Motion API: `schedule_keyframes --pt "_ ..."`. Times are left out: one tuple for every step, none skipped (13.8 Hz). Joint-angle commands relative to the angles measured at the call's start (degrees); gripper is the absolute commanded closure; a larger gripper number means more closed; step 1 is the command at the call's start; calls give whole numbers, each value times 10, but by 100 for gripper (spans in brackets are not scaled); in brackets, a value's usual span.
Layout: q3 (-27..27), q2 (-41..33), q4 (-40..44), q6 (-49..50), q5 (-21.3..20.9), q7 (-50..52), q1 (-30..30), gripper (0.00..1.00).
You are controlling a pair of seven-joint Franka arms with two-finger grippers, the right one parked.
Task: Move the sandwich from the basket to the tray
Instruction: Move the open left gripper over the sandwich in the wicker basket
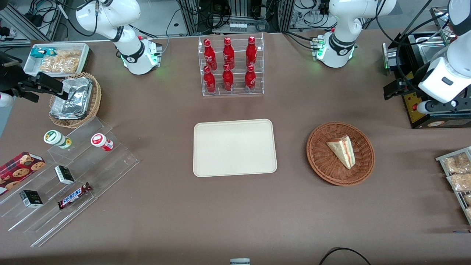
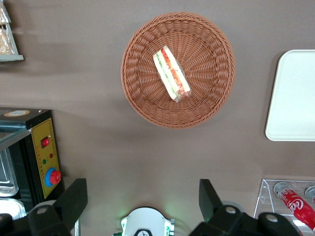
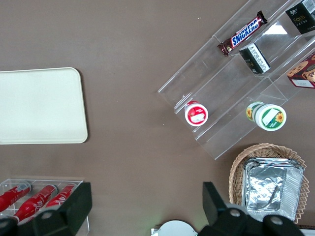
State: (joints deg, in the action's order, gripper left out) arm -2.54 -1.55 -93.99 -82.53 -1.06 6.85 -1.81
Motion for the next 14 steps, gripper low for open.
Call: schedule_keyframes --pt "2 5 -2 -7 -4 -35 -3 0" --pt "2 8 -3 -8 -1 -43 -1 0" --pt "2 13 -5 -10 -1 -45 -1 0" --pt "3 26 -5 -12 -2 -45 0 0" --pt "3 33 -9 -15 -2 -45 1 0" --pt "3 38 -26 -24 -2 -45 2 0" --pt "3 38 -43 -38 -2 -44 2 0" --pt "3 38 -58 -53 -2 -44 2 0" --pt "3 41 -67 -64 -2 -40 2 0" --pt "3 44 -75 -69 -2 -39 1 0" --pt "3 51 -85 -77 -3 -39 1 0" --pt "3 54 -101 -96 -3 -39 1 0" --pt "3 52 -127 -124 -3 -38 1 0" --pt "3 49 -147 -148 -3 -35 0 0"
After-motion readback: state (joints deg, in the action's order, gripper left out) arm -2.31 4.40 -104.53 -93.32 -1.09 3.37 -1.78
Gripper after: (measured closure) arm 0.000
